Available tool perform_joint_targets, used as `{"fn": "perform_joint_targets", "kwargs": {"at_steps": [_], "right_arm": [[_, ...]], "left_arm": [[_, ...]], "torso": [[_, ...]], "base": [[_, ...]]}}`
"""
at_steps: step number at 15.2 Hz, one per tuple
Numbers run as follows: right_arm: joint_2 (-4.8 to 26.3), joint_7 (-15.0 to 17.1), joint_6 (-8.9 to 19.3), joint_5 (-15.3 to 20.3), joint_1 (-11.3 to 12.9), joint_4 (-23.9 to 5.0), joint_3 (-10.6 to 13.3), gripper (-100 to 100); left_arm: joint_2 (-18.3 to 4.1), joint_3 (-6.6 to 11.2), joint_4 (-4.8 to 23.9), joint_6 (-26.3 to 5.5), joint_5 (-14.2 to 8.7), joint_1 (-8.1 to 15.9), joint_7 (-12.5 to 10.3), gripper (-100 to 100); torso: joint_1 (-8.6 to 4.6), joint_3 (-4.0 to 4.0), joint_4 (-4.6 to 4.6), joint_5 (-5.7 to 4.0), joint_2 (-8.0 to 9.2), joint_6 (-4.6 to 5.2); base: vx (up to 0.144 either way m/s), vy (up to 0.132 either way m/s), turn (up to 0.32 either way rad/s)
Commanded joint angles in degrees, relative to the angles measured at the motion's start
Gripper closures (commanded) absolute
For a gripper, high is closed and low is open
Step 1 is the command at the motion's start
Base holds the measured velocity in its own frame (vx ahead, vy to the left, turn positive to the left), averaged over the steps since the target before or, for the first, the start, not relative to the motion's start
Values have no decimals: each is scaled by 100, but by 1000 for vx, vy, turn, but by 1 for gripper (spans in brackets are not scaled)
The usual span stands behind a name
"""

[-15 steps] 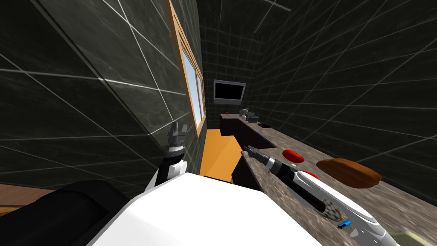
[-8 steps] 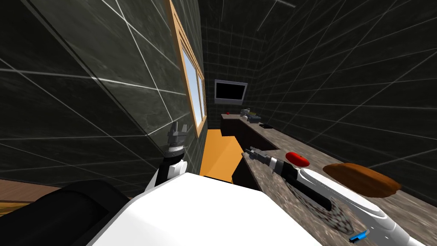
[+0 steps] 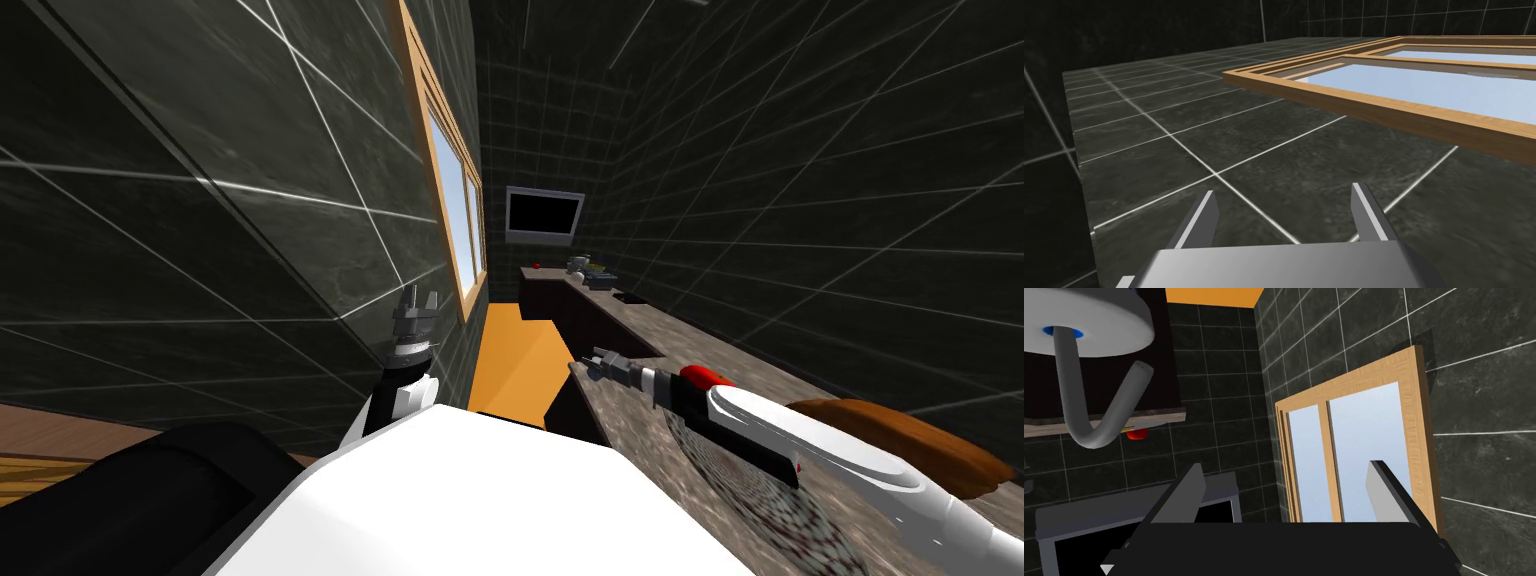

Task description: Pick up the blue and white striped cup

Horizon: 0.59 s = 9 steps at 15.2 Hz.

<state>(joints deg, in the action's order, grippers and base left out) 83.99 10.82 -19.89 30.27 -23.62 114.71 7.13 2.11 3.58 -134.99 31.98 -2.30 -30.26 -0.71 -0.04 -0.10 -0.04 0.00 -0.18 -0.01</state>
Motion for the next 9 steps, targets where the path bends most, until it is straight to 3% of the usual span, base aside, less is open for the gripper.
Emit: {"fn": "perform_joint_targets", "kwargs": {"at_steps": [1, 9], "right_arm": [[259, -9, -10, 52, -43, -14, -15, -100], [1272, 13, -32, 524, -126, -183, 131, -100]], "left_arm": [[0, 0, 0, 0, 0, 0, 0, 0], [0, 0, 0, 0, 0, 0, 0, 0]], "torso": [[0, 0, 0, 0, 0, 0], [2, 2, 1, 0, 4, 0]], "base": [[24, -15, 28], [24, -16, 50]]}}
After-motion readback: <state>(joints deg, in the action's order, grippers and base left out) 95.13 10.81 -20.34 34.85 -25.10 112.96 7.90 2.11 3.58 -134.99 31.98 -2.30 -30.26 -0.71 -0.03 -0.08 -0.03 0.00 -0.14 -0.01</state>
